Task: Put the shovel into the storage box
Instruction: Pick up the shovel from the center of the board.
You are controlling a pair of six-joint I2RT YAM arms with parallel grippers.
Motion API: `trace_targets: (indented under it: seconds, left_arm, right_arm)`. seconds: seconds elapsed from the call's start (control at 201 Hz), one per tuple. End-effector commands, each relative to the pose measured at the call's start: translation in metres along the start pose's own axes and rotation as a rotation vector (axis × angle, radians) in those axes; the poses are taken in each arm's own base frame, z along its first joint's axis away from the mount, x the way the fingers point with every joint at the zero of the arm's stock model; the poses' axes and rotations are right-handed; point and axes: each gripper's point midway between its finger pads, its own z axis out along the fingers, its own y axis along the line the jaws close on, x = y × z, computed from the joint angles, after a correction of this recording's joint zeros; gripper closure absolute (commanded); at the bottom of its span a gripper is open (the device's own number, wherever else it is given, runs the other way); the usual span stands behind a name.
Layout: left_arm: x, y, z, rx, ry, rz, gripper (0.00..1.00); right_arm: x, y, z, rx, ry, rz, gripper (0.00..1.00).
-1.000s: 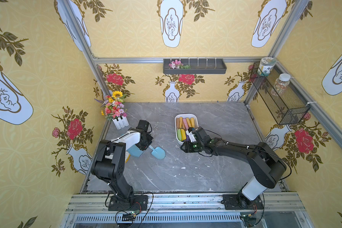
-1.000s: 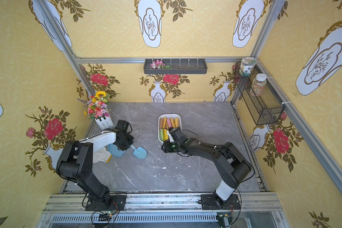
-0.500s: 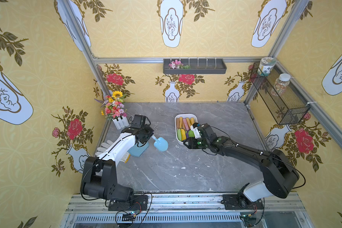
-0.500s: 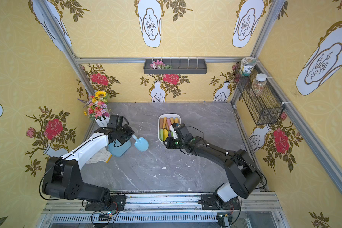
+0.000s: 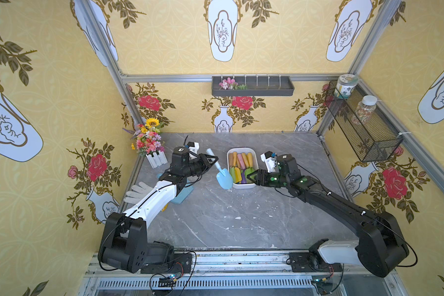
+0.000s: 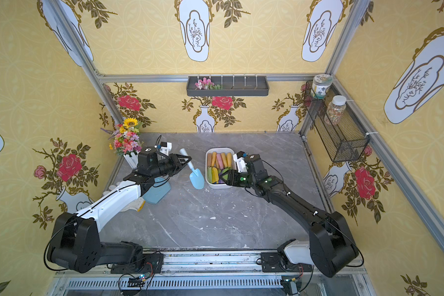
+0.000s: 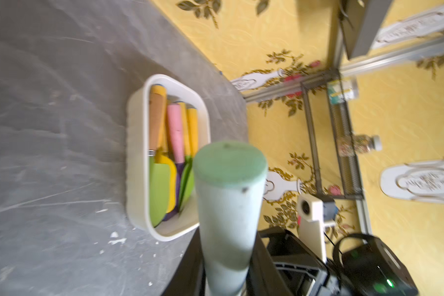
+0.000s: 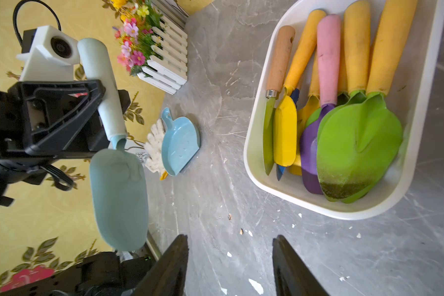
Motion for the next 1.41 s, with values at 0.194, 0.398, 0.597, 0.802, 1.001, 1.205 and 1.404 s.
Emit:
trace_targets:
  seconds: [0.194, 0.398, 0.597, 0.802, 1.001, 1.205, 1.404]
  left_arm:
    - [0.037, -0.071, -0.008, 0.404, 0.132, 0.173, 1.0]
    - [0.062, -0.092, -0.012, 0.51, 0.209, 0.231, 1.0]
    - [0.072, -0.096, -0.007, 0.534, 0.239, 0.227, 1.0]
    - [0.073, -0.098, -0.006, 0.542, 0.237, 0.224, 1.0]
    - [0.074, -0.098, -0.006, 0.545, 0.241, 0.226, 1.0]
    - [0.074, -0.099, -0.006, 0.553, 0.243, 0.22, 1.0]
    - [0.073, -0.099, -0.007, 0.558, 0.236, 0.212, 0.86]
  right_arm:
    - [-0.02, 0.066, -0.021, -0.337, -0.051, -0.038, 0.34]
    - [-0.025, 0.091, -0.026, -0.518, -0.052, -0.027, 0.33]
    - [-0.019, 0.12, -0.026, -0.678, -0.029, -0.053, 0.37]
    - [-0.005, 0.14, -0.019, -0.741, 0.015, -0.089, 0.43]
    - [-0.003, 0.144, -0.016, -0.748, 0.025, -0.092, 0.57]
    - [-0.004, 0.144, -0.016, -0.751, 0.026, -0.091, 0.73]
    - [-0.007, 0.131, -0.013, -0.689, 0.023, -0.067, 0.85]
